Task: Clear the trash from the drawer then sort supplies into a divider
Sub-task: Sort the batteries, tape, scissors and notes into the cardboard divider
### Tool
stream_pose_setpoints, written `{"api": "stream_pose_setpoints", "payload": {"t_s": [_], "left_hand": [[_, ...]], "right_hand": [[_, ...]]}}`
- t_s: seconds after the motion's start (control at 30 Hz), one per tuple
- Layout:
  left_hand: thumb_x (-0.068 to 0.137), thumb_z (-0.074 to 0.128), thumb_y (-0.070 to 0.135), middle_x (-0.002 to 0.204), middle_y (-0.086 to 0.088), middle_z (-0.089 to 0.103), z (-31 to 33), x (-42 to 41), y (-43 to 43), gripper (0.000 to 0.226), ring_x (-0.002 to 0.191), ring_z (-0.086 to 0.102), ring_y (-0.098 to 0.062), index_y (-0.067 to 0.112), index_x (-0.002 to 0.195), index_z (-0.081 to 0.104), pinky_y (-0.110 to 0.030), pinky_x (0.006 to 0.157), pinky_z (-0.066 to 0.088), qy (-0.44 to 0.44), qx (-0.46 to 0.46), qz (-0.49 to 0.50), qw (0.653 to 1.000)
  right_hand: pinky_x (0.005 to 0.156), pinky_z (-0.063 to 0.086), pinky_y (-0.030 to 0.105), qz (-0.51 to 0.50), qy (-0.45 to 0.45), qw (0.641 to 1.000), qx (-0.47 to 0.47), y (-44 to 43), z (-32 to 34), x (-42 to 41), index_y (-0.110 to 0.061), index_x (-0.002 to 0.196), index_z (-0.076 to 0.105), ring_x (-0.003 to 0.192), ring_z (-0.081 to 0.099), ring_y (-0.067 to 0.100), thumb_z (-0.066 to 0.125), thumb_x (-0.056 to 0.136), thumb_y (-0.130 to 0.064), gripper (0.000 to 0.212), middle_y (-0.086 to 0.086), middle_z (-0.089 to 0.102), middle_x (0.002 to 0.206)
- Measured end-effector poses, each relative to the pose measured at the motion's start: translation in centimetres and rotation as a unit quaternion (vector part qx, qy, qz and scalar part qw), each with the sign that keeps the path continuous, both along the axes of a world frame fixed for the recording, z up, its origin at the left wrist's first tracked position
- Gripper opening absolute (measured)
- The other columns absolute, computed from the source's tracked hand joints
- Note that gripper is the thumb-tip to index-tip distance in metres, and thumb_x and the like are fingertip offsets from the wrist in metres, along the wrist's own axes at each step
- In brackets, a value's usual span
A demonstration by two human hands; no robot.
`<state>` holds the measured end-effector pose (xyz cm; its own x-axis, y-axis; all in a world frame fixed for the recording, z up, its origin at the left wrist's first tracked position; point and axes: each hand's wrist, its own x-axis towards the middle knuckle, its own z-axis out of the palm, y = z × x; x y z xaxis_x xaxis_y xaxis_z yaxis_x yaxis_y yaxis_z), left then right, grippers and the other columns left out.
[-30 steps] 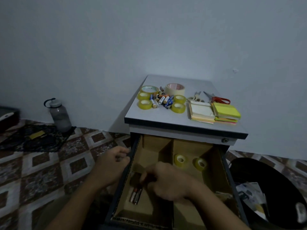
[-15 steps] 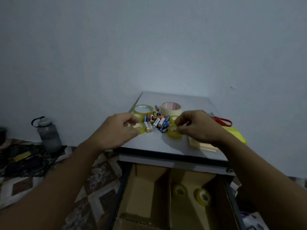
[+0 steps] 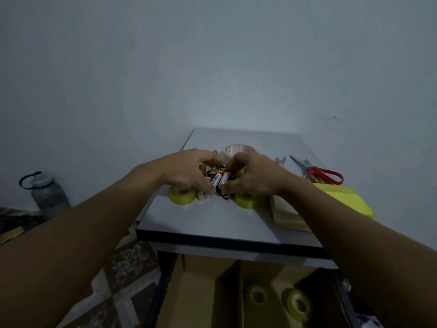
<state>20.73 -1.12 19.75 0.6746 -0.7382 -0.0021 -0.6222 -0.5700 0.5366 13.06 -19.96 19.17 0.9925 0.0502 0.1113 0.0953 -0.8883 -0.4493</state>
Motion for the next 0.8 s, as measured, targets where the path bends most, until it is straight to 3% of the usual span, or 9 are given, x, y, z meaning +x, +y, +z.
{"api": "stream_pose_setpoints", "payload": {"t_s": [0.27,0.4,0.53,0.63,0.8], "left_hand": [[0.072,0.085,0.027,0.109,0.014,0.066,-0.6,0.2,-0.3,0.054,0.095,0.063,-0.002,0.037,0.12,0.061,-0.019,0.076,0.049,-0.029,-0.011,0.02,0.999],[0.072,0.086,0.027,0.101,0.007,0.068,-0.2,0.4,-0.5,0.058,0.088,0.064,-0.008,0.034,0.124,0.06,-0.022,0.072,0.049,-0.026,0.007,0.018,0.999],[0.071,0.087,0.029,0.102,0.001,0.068,0.2,0.9,-0.7,0.062,0.091,0.066,-0.017,0.03,0.127,0.06,-0.031,0.078,0.052,-0.007,0.035,0.018,0.999],[0.069,0.088,0.032,0.107,0.008,0.066,0.4,1.2,-0.9,0.069,0.094,0.065,-0.013,0.029,0.131,0.059,-0.032,0.083,0.054,-0.007,0.058,0.011,0.998],[0.07,0.087,0.034,0.097,0.023,0.057,1.2,1.2,-1.5,0.062,0.084,0.059,-0.001,0.033,0.127,0.062,-0.023,0.074,0.047,-0.023,0.087,-0.006,0.996]], "right_hand": [[0.06,0.039,0.014,-0.002,-0.057,0.998,0.013,0.2,-0.9,0.3,-0.022,0.107,0.062,0.078,0.055,0.003,0.081,0.076,-0.038,0.04,-0.008,0.063,0.099],[0.063,0.042,0.015,-0.008,-0.059,0.998,0.023,0.1,-1.1,0.2,-0.025,0.107,0.057,0.077,0.054,0.004,0.08,0.076,-0.033,0.039,-0.014,0.057,0.091],[0.066,0.045,0.016,-0.007,-0.054,0.997,0.053,-0.4,-1.1,0.2,-0.025,0.111,0.059,0.084,0.058,0.005,0.081,0.075,-0.032,0.043,-0.01,0.062,0.1],[0.074,0.052,0.025,-0.009,-0.05,0.996,0.069,-0.8,-1.1,0.0,-0.024,0.114,0.059,0.09,0.061,0.01,0.08,0.075,-0.031,0.045,-0.007,0.063,0.105],[0.085,0.057,0.038,-0.008,-0.047,0.995,0.086,-1.3,-0.9,-0.2,-0.023,0.113,0.058,0.093,0.062,0.014,0.081,0.075,-0.03,0.045,-0.004,0.063,0.107]]}}
